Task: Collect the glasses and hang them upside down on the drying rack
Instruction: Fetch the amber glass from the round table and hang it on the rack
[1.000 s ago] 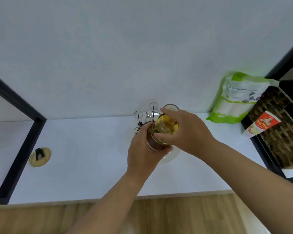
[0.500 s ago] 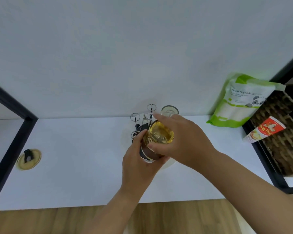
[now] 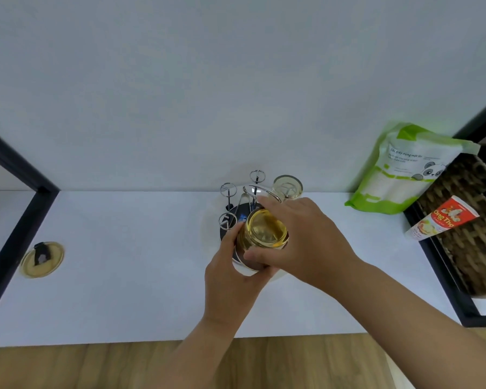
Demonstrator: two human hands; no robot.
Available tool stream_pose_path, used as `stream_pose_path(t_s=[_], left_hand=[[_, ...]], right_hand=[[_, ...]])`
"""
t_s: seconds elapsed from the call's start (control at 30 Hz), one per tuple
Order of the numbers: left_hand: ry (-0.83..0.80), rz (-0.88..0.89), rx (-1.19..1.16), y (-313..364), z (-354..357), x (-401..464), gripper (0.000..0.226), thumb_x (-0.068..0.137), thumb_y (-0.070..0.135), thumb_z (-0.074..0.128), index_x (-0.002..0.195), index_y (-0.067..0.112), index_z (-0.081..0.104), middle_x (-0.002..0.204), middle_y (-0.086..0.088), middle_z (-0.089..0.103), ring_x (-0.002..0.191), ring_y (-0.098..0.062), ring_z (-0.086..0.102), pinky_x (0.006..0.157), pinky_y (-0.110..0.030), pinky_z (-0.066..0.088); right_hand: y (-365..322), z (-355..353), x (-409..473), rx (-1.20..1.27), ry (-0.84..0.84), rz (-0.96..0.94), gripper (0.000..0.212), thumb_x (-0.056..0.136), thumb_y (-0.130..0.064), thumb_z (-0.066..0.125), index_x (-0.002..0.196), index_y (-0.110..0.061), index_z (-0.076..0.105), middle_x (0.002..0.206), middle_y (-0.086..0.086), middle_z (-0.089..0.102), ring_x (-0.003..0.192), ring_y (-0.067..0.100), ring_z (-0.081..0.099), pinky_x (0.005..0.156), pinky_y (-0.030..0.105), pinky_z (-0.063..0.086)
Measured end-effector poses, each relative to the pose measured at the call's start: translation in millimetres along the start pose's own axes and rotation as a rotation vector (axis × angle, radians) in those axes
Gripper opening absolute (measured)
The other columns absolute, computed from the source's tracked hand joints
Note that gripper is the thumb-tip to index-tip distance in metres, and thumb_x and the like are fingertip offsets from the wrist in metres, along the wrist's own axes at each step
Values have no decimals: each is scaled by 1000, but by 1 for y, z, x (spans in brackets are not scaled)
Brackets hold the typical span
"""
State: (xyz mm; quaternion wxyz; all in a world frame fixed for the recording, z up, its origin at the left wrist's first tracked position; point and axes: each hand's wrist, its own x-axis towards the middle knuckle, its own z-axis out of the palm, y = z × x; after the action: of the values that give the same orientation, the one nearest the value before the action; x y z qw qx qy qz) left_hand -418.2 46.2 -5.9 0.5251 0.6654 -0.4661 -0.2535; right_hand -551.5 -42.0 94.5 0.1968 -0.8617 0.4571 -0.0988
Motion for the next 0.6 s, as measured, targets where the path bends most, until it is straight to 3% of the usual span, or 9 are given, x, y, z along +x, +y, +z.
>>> stream_pose_path(t_s=[0.13, 0.23, 0.4, 0.6], left_hand=[[-4, -12, -34, -11, 4, -4, 82, 71, 50, 91, 142, 33, 53, 128, 19, 69, 121, -4, 65, 96, -16, 52], [-18, -15, -63, -17, 5, -4, 84, 73, 62, 86, 143, 32, 52, 131, 20, 67, 126, -5, 62, 98, -15, 50], [-34, -19, -75, -30, 7, -3, 84, 72, 57, 91, 142, 32, 51, 132, 22, 65, 130, -7, 59, 98, -15, 50], [-44, -44, -86, -41, 10, 1, 84, 71, 62, 88, 142, 35, 51, 132, 23, 65, 130, -4, 57, 96, -13, 50]], right_hand=[[7, 0, -2, 18, -52, -49, 109, 68, -80, 74, 160, -39, 36, 127, -15, 62, 125, 9, 42, 104, 32, 41], [20, 1, -5, 50, -70, -71, 114, 65, -78, 78, 162, -43, 29, 134, -16, 57, 127, 5, 38, 103, 28, 38], [52, 10, -12, 9, -33, -40, 110, 75, -51, 87, 161, -53, 19, 135, -23, 49, 126, 4, 39, 95, 21, 36], [66, 30, -9, -36, 38, 25, 85, 85, -35, 82, 157, -45, 37, 147, -9, 51, 134, 15, 43, 97, 29, 43]])
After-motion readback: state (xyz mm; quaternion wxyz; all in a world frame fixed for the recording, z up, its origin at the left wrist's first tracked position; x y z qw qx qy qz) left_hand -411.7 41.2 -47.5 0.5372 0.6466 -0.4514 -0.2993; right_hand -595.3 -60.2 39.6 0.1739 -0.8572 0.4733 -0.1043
